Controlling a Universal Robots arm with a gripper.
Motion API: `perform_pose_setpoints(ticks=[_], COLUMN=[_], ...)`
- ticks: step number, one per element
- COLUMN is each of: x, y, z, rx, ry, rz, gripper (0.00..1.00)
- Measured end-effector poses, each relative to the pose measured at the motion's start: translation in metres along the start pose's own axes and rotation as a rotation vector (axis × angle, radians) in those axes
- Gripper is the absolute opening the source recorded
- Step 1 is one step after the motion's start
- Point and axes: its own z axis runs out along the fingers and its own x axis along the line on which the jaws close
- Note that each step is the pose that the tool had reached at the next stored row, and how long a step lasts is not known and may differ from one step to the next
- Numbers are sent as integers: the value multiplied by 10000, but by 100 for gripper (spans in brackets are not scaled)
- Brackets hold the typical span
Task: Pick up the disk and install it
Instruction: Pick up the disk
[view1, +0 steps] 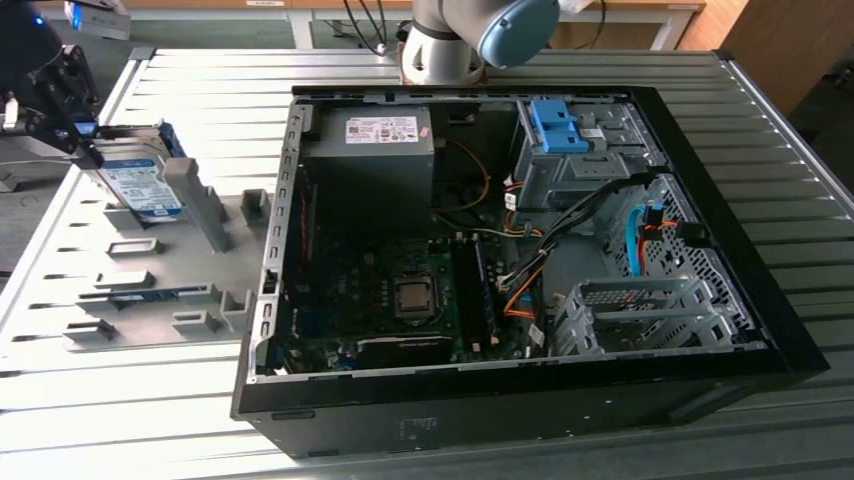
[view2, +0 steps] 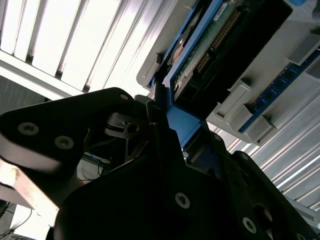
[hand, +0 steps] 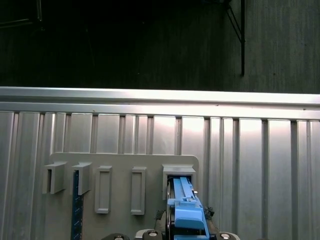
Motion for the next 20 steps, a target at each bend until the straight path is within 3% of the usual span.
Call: perform_pose_setpoints(ticks=[14, 20], x=[0, -1], y=[0, 1], z=[-1, -33], rx=[2, 2], ry=[-1, -1], rz=[85, 85], gripper=[37, 37])
